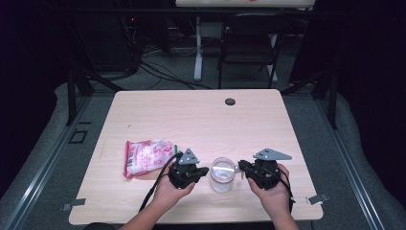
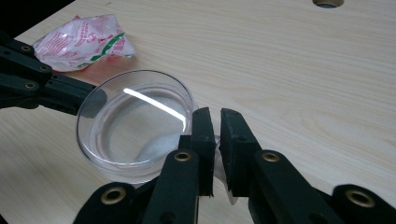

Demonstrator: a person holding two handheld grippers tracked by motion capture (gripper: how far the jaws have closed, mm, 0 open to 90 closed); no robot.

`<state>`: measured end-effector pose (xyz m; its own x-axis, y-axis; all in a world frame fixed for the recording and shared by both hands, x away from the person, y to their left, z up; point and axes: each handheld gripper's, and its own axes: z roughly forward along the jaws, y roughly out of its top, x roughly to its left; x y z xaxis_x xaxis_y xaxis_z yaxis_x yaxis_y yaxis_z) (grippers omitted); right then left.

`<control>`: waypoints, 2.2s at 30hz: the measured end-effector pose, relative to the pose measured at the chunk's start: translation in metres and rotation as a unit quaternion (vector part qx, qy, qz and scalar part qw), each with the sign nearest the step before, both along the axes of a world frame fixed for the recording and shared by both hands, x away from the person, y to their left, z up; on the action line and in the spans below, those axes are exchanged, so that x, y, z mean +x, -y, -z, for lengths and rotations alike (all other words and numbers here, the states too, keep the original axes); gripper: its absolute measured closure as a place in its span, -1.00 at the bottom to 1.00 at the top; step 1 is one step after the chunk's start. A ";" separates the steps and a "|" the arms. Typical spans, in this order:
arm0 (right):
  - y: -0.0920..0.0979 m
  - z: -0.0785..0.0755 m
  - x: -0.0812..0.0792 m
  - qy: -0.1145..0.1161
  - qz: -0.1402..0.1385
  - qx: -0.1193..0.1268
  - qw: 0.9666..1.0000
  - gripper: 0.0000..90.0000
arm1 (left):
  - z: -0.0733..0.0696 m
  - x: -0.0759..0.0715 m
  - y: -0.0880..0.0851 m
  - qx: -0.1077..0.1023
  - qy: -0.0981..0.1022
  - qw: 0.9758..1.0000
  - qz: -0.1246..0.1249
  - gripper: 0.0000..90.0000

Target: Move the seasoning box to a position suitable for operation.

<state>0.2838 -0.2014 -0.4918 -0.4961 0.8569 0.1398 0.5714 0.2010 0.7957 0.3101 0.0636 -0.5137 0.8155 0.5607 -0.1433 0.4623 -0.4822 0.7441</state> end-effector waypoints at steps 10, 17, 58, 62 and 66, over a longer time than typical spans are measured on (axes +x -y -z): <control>0.001 0.001 0.000 -0.002 -0.002 0.006 1.000 0.88 | 0.002 -0.001 0.003 0.003 -0.006 1.000 0.009 1.00; 0.001 0.001 0.000 -0.002 -0.001 0.009 1.000 0.87 | 0.003 -0.001 0.003 0.002 -0.006 1.000 0.008 1.00; 0.004 0.004 0.001 -0.010 0.000 0.034 0.999 0.81 | -0.009 -0.002 -0.002 -0.034 -0.005 0.999 0.016 1.00; 0.005 0.005 0.001 -0.009 -0.001 0.038 0.999 0.81 | -0.007 -0.001 -0.002 -0.028 -0.006 1.000 0.014 1.00; 0.006 0.005 0.002 -0.009 -0.002 0.041 0.999 0.81 | -0.003 -0.001 0.000 -0.016 -0.006 1.000 0.014 1.00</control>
<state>0.2854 -0.2072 -0.4968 -0.4961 0.8404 0.2181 0.5858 0.1387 0.7985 0.3095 0.0639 -0.5103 0.8291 0.5323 -0.1710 0.4578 -0.4707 0.7542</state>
